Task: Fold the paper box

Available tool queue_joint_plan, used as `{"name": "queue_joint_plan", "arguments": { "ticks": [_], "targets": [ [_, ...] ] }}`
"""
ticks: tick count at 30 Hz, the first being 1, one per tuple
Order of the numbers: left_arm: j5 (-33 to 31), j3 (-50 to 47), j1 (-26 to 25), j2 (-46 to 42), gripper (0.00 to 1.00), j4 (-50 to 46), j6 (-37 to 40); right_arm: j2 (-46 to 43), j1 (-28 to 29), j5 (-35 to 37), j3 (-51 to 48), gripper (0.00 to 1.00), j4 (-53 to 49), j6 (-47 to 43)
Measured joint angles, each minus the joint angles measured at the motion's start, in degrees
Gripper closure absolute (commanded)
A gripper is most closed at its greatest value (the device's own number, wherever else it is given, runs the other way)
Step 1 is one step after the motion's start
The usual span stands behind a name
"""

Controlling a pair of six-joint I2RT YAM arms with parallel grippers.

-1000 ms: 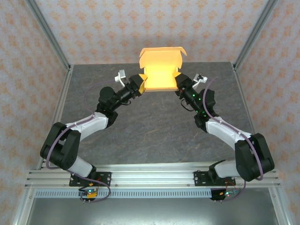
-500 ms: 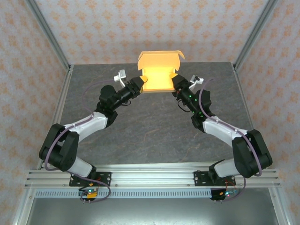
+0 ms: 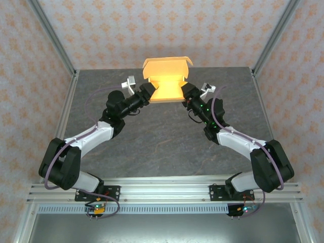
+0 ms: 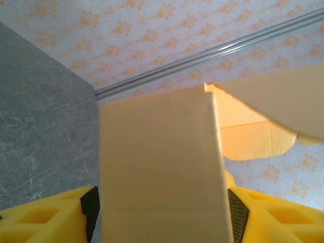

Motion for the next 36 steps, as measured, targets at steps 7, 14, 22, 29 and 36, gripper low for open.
{"name": "queue_joint_plan", "arguments": {
  "ticks": [7,14,22,29,36],
  "targets": [
    [0.0,-0.4,0.8,0.0,0.32,3.5,-1.1,0.0,0.0,-0.3,0.0,0.66,0.0,0.0],
    [0.0,-0.6,1.4,0.0,0.55,5.1,-1.9,0.0,0.0,-0.3,0.0,0.66,0.5,0.5],
    [0.0,-1.2,1.5,0.0,0.68,5.4,-2.3,0.0,0.0,-0.3,0.0,0.67,1.2,0.4],
    [0.0,-1.1,1.5,0.0,0.55,3.4,-0.9,0.0,0.0,-0.3,-0.1,0.67,0.3,0.0],
    [0.0,-0.8,4.2,-1.4,0.20,-9.1,5.0,0.0,-0.2,-0.2,-0.6,0.66,-6.3,-4.7]
  ]
}}
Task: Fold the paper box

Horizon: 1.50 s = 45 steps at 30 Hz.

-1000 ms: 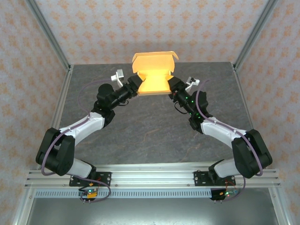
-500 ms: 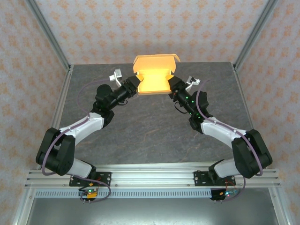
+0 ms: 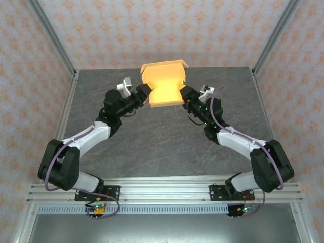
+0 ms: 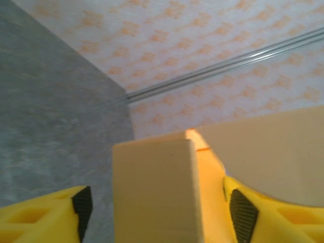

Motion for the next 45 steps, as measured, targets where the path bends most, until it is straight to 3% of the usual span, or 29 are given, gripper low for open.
{"name": "queue_joint_plan", "arguments": {
  "ticks": [6,17,18,21,24,29,33,39,45],
  "targets": [
    [-0.4,-1.8,1.9,-5.1,0.17,-9.2,6.6,5.8,-0.1,0.2,-2.3,0.66,-0.2,-0.9],
    [-8.9,-2.6,1.8,-9.3,0.17,-23.8,18.2,20.4,0.4,1.3,-6.0,0.62,4.2,0.1],
    [-9.4,-2.7,1.8,-9.1,0.17,-24.2,18.7,21.2,0.5,1.4,-6.0,0.59,4.9,0.3],
    [-10.7,-2.7,1.8,-8.6,0.17,-25.2,20.3,23.0,0.5,1.5,-6.1,0.36,6.8,1.2],
    [-11.9,-2.7,1.8,-8.6,0.17,-26.6,21.9,23.8,0.5,2.1,-6.9,0.26,8.4,2.7],
    [-13.4,-2.7,1.7,-8.9,0.17,-28.4,24.8,20.2,0.5,3.1,-12.0,0.22,6.5,2.9],
    [-14.2,-1.9,1.2,-9.1,0.17,-30.6,26.8,10.3,-0.3,3.6,-14.3,0.17,-1.9,-0.3],
    [-16.5,1.2,-4.0,-7.7,0.17,-32.5,32.9,-2.0,-2.5,3.6,-11.3,0.16,-17.5,-11.6],
    [-19.4,4.6,-6.9,-3.5,0.19,-34.4,38.0,-3.6,-2.9,2.2,-4.5,0.20,-30.8,-25.6]
  ]
}}
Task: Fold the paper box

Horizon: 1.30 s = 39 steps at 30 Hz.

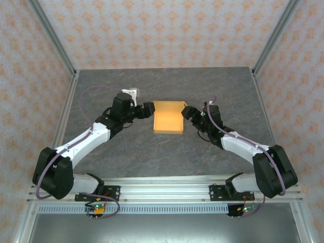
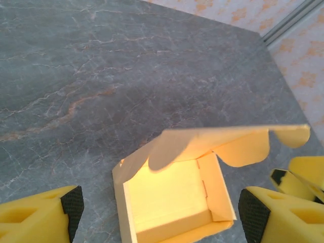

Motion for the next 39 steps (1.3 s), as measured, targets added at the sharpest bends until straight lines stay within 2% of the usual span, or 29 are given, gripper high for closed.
{"name": "queue_joint_plan", "arguments": {
  "ticks": [8,13,19,30,32,35,39],
  "targets": [
    [-1.7,3.2,-0.5,6.3,0.23,-1.7,3.7,1.5,0.0,-2.7,6.2,0.32,-6.8,-11.8],
    [-1.9,7.7,-1.2,10.6,0.34,-2.5,5.7,6.1,0.0,-3.2,11.5,0.42,-8.9,-16.2],
    [-2.4,8.9,-1.2,13.2,0.56,-2.7,7.2,10.1,0.0,-4.2,13.4,0.51,-9.0,-17.5],
    [-5.0,10.8,-1.2,17.7,0.53,-3.1,7.3,12.5,0.0,-4.5,14.7,0.61,-9.0,-17.5],
    [-5.8,12.0,-1.2,18.9,0.58,-3.2,7.6,12.6,0.0,-4.5,14.7,0.64,-9.0,-17.5],
    [-5.9,13.8,-1.2,20.5,0.72,-3.5,8.4,12.9,0.0,-4.5,14.7,0.68,-9.0,-17.4],
    [-5.0,14.8,-1.3,21.4,0.77,-3.9,7.8,13.2,0.0,-4.5,14.7,0.72,-9.0,-17.2]
  ]
}}
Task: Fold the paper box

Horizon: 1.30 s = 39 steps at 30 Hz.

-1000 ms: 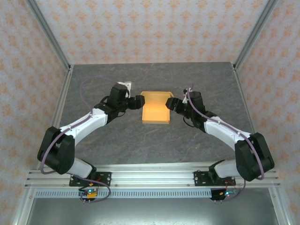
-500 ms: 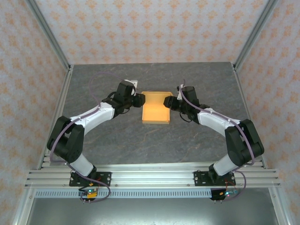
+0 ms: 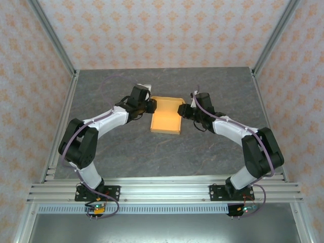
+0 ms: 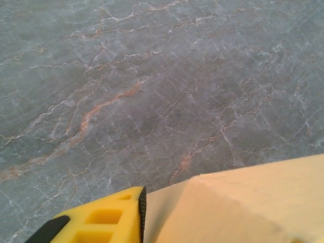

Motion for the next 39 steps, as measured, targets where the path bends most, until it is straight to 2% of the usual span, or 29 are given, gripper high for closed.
{"name": "queue_joint_plan", "arguments": {
  "ticks": [16,23,27,39],
  "targets": [
    [5.7,-3.4,-1.1,0.0,0.78,3.6,-12.0,0.4,1.0,0.5,-2.3,0.77,3.5,2.2],
    [5.5,-9.2,-3.3,-0.1,0.76,7.6,-13.3,-1.0,1.6,0.5,-7.2,0.77,5.9,2.8],
    [5.4,-11.5,-4.4,-0.5,0.70,9.8,-12.7,-3.6,1.6,0.5,-9.6,0.69,6.3,3.2],
    [5.2,-13.5,-4.8,-0.8,0.51,6.8,-11.2,-14.6,1.7,1.6,-14.8,0.49,4.8,5.0]
  ]
}}
